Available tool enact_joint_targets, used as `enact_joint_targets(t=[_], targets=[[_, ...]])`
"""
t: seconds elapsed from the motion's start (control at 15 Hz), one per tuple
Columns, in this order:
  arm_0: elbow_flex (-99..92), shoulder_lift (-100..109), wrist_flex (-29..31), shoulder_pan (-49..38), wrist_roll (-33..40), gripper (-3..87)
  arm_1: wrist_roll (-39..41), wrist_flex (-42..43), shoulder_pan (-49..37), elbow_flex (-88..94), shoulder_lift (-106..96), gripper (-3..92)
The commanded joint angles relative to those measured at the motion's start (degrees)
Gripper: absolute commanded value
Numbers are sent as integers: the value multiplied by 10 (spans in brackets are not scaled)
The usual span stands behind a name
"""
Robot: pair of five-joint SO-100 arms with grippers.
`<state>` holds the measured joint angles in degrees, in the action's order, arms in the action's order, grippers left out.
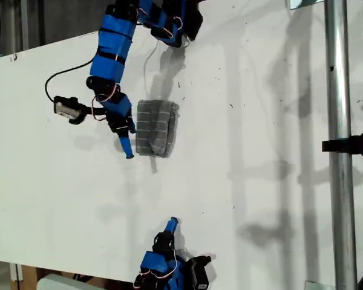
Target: Grasp corners of a towel and fold twice.
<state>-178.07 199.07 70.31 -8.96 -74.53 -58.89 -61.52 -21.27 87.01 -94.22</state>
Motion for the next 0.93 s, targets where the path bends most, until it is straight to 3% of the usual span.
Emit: enact_joint_targets(t=[0.0, 0.27, 0.4, 0.53, 0.8, 0.87], targets=[[-5, 3, 0, 4, 4, -4, 48, 37, -41, -16, -119, 542], [-5, 3, 24, 7, -38, 42, 34, 33, -61, 193, -282, 485], [-6, 3, 38, 7, -106, 90, 9, 49, -33, 360, -375, 255], [-6, 3, 38, 8, -91, 99, -98, 68, -6, 556, -523, -2], [-6, 3, 38, 7, -61, 99, -232, -41, 19, 754, -807, -2], [-6, 3, 39, 8, -16, 99, -286, -142, 14, 792, -938, -2]])
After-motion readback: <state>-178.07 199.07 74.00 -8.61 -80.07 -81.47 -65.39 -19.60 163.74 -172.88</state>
